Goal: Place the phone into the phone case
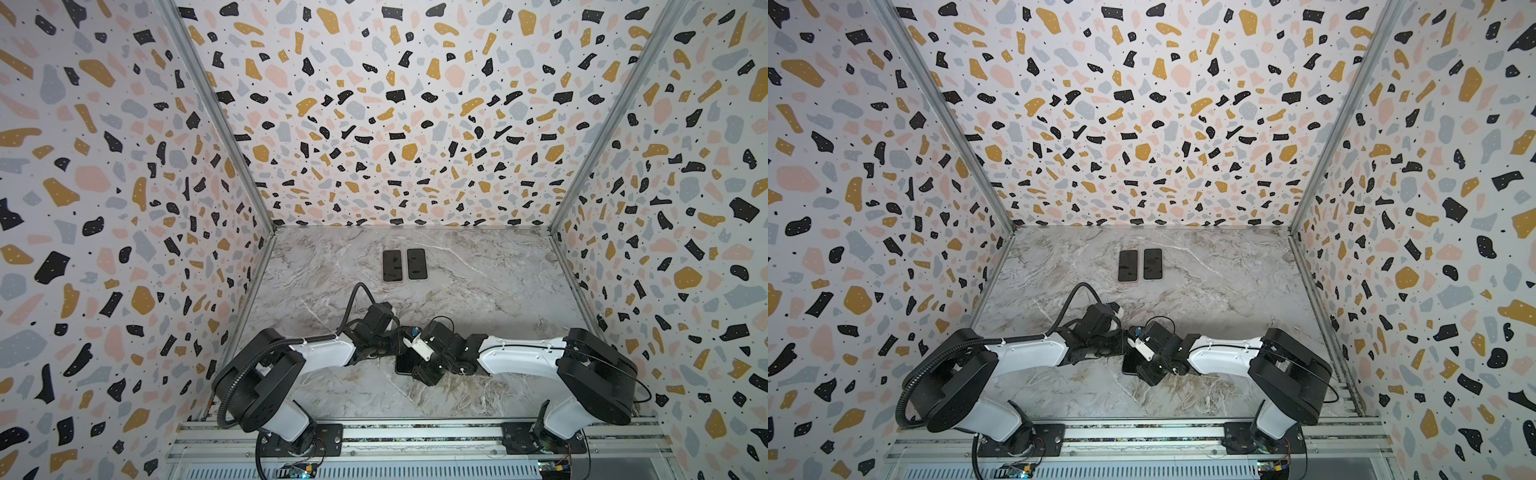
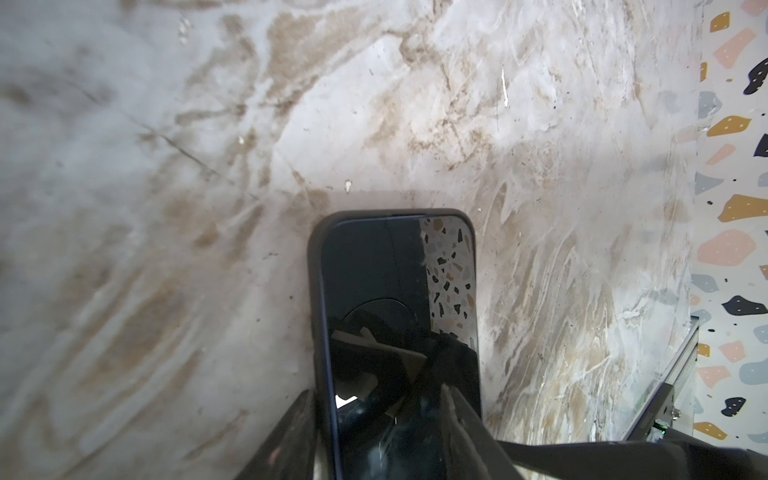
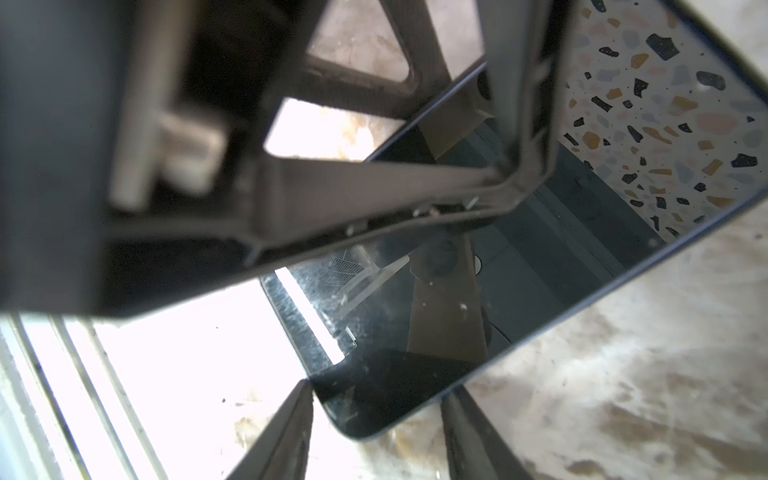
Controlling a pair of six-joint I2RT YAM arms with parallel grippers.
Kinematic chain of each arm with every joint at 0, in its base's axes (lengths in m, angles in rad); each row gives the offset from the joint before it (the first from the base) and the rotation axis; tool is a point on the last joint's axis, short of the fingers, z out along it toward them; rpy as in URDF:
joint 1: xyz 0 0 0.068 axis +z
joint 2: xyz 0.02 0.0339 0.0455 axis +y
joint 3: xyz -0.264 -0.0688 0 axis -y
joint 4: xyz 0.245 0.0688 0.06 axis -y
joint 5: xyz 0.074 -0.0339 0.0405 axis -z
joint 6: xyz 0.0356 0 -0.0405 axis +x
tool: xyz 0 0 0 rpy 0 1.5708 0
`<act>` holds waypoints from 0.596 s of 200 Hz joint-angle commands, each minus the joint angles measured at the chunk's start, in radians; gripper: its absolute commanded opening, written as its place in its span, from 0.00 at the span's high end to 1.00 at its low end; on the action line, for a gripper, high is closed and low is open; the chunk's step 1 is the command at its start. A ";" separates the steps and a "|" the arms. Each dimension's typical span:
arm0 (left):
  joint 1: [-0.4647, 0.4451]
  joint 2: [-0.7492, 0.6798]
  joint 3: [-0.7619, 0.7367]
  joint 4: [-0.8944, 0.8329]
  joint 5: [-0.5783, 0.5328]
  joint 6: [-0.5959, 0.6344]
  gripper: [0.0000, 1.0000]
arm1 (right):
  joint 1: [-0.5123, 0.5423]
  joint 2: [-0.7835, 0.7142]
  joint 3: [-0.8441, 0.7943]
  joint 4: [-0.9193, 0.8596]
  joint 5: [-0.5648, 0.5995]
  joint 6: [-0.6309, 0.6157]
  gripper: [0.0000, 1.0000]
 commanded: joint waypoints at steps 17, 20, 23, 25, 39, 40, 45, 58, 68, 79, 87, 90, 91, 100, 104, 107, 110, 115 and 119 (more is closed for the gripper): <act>-0.004 -0.056 -0.028 -0.065 0.006 0.006 0.50 | 0.013 -0.006 -0.012 0.023 0.011 0.027 0.51; -0.001 -0.068 -0.029 -0.080 -0.001 0.010 0.50 | 0.013 -0.012 -0.013 0.022 0.010 0.029 0.51; 0.000 -0.080 -0.029 -0.092 -0.005 0.010 0.50 | 0.013 -0.020 -0.015 0.022 0.011 0.034 0.50; 0.002 -0.087 -0.030 -0.099 -0.008 0.011 0.50 | 0.013 -0.026 -0.016 0.020 0.010 0.035 0.50; 0.007 -0.140 -0.029 -0.155 -0.020 0.016 0.50 | 0.013 -0.062 -0.020 0.013 0.013 0.056 0.50; 0.007 -0.143 -0.029 -0.159 -0.021 0.016 0.50 | 0.013 -0.065 -0.020 0.011 0.014 0.057 0.50; 0.007 -0.159 -0.029 -0.175 -0.022 0.015 0.50 | 0.013 -0.076 -0.021 0.008 0.016 0.067 0.50; 0.007 -0.195 -0.041 -0.202 -0.007 0.002 0.50 | 0.013 -0.106 -0.025 0.008 0.021 0.097 0.49; 0.006 -0.223 -0.058 -0.208 0.017 -0.017 0.52 | 0.011 -0.127 -0.029 0.012 0.024 0.131 0.49; 0.001 -0.252 -0.075 -0.212 0.041 -0.040 0.56 | 0.007 -0.146 -0.037 0.019 0.029 0.172 0.48; -0.005 -0.275 -0.085 -0.214 0.056 -0.056 0.60 | 0.001 -0.157 -0.044 0.029 0.024 0.200 0.47; -0.010 -0.283 -0.087 -0.212 0.062 -0.064 0.61 | -0.001 -0.161 -0.047 0.034 0.021 0.207 0.47; -0.011 -0.285 -0.087 -0.212 0.064 -0.066 0.61 | -0.001 -0.162 -0.048 0.036 0.018 0.211 0.47; -0.025 -0.303 -0.091 -0.213 0.074 -0.086 0.65 | -0.013 -0.169 -0.058 0.050 0.002 0.233 0.47; -0.031 -0.309 -0.090 -0.215 0.076 -0.093 0.66 | -0.018 -0.169 -0.063 0.056 -0.008 0.242 0.47; -0.036 -0.312 -0.090 -0.216 0.079 -0.097 0.67 | -0.024 -0.169 -0.067 0.062 -0.016 0.246 0.47; -0.041 -0.316 -0.090 -0.219 0.078 -0.102 0.68 | -0.029 -0.170 -0.070 0.067 -0.024 0.251 0.47; -0.049 -0.319 -0.089 -0.222 0.078 -0.105 0.69 | -0.039 -0.169 -0.075 0.074 -0.041 0.256 0.46; -0.053 -0.321 -0.088 -0.224 0.078 -0.108 0.70 | -0.047 -0.169 -0.079 0.081 -0.051 0.260 0.46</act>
